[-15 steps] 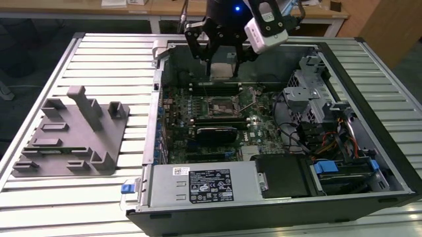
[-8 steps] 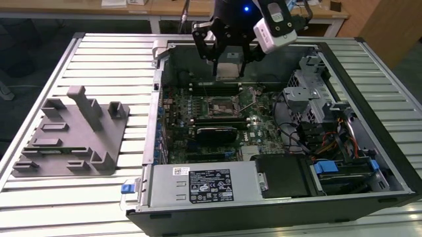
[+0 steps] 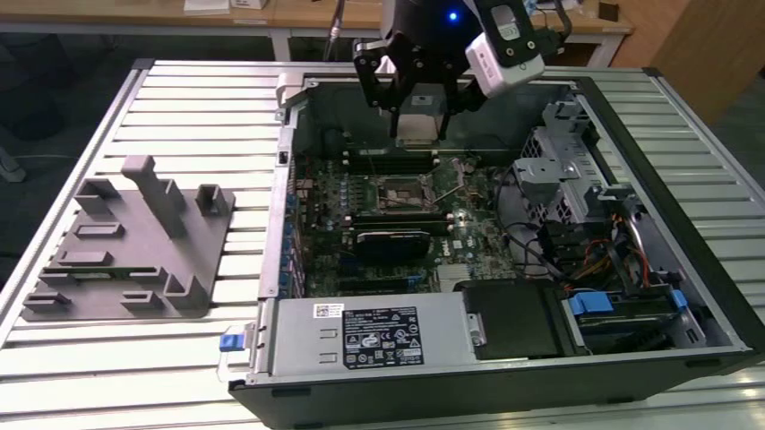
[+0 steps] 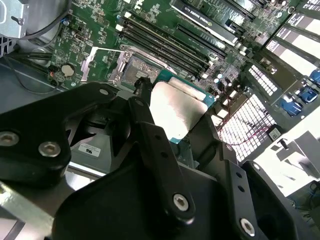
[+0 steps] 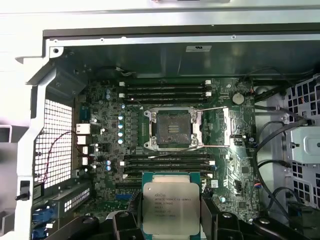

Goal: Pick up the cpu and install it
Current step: 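Pick up the cpu and move it towards the insertion slot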

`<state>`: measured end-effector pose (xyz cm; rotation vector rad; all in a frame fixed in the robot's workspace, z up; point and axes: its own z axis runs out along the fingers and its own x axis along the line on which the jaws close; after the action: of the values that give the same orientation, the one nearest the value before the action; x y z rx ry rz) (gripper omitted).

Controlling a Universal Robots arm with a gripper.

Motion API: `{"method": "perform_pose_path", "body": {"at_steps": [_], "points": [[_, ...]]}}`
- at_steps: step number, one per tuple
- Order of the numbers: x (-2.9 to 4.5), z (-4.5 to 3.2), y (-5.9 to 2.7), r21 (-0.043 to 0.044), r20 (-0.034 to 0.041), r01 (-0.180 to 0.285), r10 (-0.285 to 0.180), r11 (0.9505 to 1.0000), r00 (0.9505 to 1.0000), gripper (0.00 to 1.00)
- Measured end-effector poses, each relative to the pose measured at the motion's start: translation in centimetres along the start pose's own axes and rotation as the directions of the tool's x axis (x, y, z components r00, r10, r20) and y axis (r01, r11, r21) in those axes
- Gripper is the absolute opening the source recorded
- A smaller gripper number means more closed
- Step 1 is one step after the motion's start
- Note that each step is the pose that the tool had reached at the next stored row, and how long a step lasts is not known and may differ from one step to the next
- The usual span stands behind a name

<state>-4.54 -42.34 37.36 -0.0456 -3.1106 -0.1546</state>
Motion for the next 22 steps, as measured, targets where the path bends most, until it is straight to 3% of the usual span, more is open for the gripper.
{"method": "perform_pose_path", "body": {"at_steps": [12, 22], "points": [[-0.43, 0.84, 0.18, -0.0001, -0.0018, 0.0, 0.0, 1.0, 1.0, 0.55], [-0.99, 1.82, 0.42, 0.0002, -0.0075, -0.001, 0.001, 1.0, 1.0, 0.55]]}}
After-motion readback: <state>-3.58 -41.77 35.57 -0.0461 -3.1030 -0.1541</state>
